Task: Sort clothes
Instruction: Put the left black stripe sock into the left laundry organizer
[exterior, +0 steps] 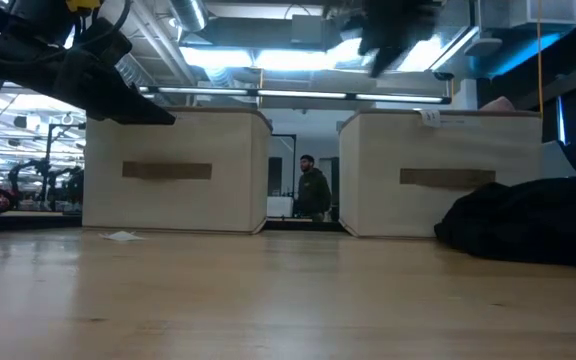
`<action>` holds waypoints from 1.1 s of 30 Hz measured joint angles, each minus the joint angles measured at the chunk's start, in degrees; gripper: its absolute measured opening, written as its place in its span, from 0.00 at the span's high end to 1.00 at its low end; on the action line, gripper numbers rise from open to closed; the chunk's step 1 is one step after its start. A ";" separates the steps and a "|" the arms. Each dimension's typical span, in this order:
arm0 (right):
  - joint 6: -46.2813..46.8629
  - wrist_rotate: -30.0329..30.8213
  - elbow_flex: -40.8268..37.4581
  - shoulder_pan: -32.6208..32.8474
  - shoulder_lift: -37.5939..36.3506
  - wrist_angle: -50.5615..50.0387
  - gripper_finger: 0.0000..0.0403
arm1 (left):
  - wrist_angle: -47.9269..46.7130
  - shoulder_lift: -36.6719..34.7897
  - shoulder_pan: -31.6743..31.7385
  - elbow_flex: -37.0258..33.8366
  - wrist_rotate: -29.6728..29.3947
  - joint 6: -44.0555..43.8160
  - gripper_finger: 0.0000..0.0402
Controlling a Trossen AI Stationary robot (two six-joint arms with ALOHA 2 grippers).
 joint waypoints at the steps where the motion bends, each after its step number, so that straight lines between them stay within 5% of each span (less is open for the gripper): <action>1: 5.07 -0.14 -0.93 2.25 0.00 -0.41 0.40 | 0.00 0.01 0.00 0.00 0.01 0.01 0.60; 7: 35.20 -4.44 -5.77 15.59 0.55 1.51 0.40 | 0.91 0.01 0.00 0.00 0.02 -0.35 0.60; 18: 61.71 -2.61 -18.57 29.36 2.81 16.98 0.40 | 2.56 -0.01 0.00 0.00 0.00 0.60 0.60; 24: 63.65 -13.27 -21.13 30.24 7.15 16.93 0.40 | 4.04 -0.01 0.00 0.02 0.00 -0.71 0.60; 33: 61.70 -13.45 -21.11 30.20 11.69 12.19 0.40 | 4.35 -0.01 0.00 0.02 0.00 -0.29 0.60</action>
